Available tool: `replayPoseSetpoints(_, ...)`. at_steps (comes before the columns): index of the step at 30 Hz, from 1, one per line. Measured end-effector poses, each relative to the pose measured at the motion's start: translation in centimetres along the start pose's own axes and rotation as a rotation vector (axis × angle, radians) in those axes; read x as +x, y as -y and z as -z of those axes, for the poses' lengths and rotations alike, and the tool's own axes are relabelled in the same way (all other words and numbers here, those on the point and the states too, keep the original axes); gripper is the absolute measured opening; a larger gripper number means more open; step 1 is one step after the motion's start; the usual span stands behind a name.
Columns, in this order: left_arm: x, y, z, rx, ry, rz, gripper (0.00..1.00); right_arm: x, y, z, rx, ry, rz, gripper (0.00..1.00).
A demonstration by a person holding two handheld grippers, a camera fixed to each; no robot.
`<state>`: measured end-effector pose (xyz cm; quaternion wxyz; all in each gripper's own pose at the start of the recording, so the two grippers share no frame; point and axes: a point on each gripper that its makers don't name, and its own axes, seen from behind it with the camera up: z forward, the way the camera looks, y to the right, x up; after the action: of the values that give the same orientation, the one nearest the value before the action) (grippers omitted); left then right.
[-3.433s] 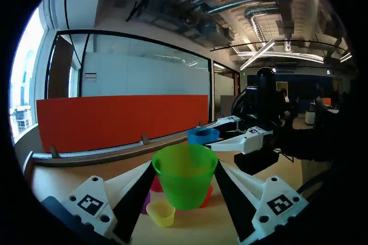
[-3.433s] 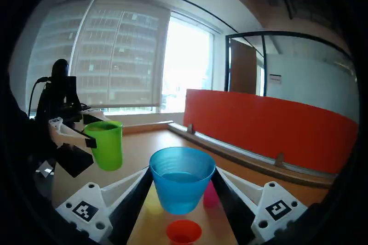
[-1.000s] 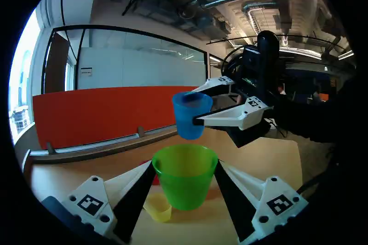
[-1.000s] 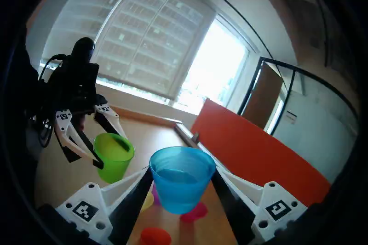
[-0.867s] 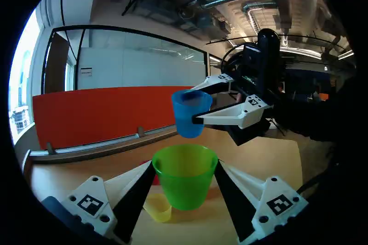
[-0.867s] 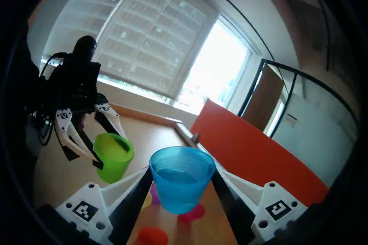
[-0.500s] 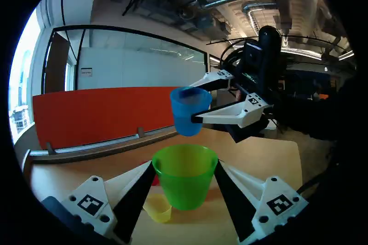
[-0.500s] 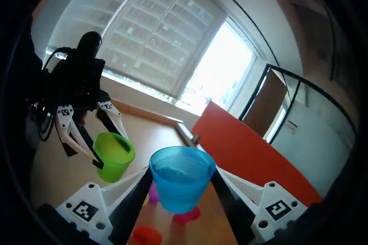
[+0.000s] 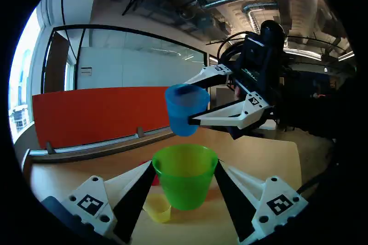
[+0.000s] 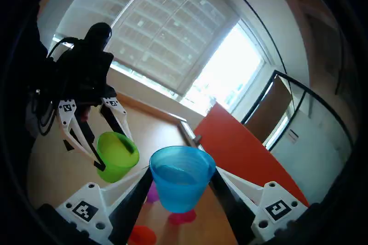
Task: Pour water
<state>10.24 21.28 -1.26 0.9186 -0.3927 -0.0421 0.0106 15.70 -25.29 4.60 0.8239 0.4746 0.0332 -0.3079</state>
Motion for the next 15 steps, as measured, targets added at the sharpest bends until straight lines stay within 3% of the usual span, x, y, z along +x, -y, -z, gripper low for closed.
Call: replayPoseSetpoints(15, -0.01, 0.00, -0.14, -0.003, 0.001, -0.004, 0.88, 0.80, 0.00, -0.21, 0.011, 0.005, 0.062, 0.91)
